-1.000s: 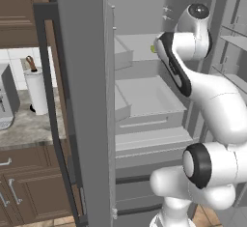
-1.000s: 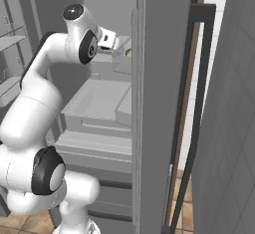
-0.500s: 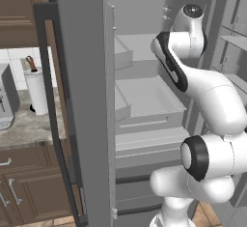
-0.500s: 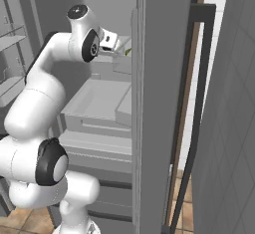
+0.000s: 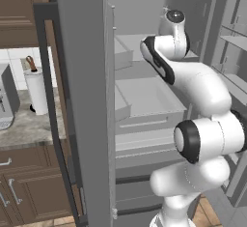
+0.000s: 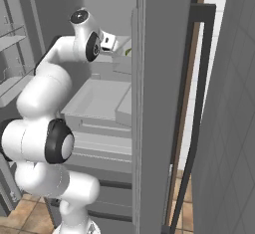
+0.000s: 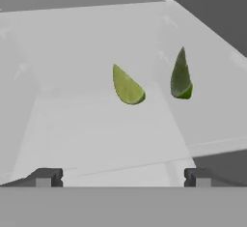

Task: Grab the lemon wedges from the fridge, place them in the blender, close the lid, and turn on the blender to create a marinade.

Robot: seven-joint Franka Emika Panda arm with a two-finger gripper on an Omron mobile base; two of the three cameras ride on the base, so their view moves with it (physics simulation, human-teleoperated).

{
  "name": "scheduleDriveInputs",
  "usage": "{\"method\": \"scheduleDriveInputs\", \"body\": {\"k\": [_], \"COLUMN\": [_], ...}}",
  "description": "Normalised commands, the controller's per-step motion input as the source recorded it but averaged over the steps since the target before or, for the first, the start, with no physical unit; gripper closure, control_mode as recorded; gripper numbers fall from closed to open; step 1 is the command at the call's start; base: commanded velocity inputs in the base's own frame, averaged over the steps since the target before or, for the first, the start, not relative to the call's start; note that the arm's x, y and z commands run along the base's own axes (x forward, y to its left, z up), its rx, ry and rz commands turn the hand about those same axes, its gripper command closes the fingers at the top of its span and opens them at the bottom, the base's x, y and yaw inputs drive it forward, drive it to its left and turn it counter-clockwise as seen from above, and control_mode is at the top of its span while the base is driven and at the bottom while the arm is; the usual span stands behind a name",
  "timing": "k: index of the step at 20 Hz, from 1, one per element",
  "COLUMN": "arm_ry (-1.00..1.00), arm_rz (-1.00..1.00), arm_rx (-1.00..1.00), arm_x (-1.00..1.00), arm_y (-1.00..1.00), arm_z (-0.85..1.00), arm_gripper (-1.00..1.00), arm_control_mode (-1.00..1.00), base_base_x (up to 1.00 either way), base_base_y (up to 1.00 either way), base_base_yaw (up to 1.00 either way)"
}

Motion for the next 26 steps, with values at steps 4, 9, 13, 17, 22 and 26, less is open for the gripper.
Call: {"method": "scheduleDriveInputs", "body": {"k": [4,9,13,17,22,26], "arm_ry": [0.06,0.06,0.04,0.0,0.0,0.0], "arm_rz": [0.0,0.0,0.0,0.0,0.0,0.0], "arm_rx": [0.0,0.0,0.0,0.0,0.0,0.02], "arm_x": [0.45,0.3,0.32,0.37,0.22,0.13], "arm_y": [-0.01,-0.06,0.0,0.0,-0.12,-0.11], "arm_z": [-0.11,-0.09,-0.04,-0.06,-0.15,-0.19], "arm_gripper": [-1.0,-1.0,-1.0,-1.0,-1.0,-1.0], "arm_control_mode": [-1.0,-1.0,-1.0,-1.0,-1.0,-1.0], "base_base_x": [0.0,0.0,0.0,0.0,0.0,0.0], "base_base_y": [0.0,0.0,0.0,0.0,0.0,0.0], "base_base_yaw": [0.0,0.0,0.0,0.0,0.0,0.0]}}
